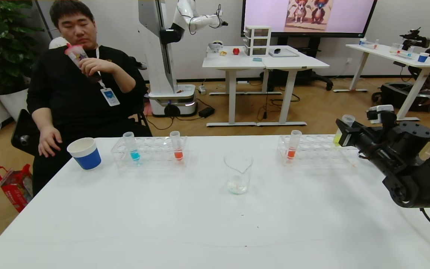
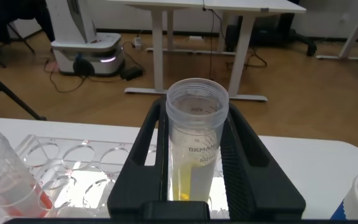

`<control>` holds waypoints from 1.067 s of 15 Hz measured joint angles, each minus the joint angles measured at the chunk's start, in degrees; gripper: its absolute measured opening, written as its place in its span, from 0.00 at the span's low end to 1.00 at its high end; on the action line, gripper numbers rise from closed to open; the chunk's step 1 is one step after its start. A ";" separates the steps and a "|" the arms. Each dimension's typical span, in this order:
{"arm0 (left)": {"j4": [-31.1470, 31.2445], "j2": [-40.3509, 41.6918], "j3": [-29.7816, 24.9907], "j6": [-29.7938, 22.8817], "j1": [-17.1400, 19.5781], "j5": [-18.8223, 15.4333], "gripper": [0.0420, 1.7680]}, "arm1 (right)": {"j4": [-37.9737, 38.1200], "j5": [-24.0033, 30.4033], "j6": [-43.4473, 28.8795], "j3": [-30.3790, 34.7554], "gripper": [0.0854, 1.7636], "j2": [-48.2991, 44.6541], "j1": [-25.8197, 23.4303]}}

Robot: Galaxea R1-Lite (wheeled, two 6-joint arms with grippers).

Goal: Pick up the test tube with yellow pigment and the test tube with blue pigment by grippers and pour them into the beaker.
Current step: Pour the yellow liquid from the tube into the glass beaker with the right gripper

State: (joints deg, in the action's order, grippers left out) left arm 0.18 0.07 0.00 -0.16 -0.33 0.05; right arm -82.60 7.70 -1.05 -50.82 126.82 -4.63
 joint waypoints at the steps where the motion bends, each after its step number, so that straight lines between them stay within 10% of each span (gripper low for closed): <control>1: -0.02 0.00 0.00 0.00 -0.02 0.02 0.99 | 1.32 0.01 0.09 -0.46 0.25 -1.22 0.04; 8: 0.00 0.00 0.00 0.00 -0.02 0.02 0.99 | 2.06 0.26 0.26 -1.16 0.25 -4.91 0.09; 16: 0.00 0.00 0.00 0.02 -0.02 0.02 0.99 | 4.60 13.70 7.90 -4.91 0.25 -6.28 7.58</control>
State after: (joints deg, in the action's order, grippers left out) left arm 0.18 0.07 0.00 -0.13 -0.35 0.07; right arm -78.01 21.41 6.85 -55.74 120.54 2.95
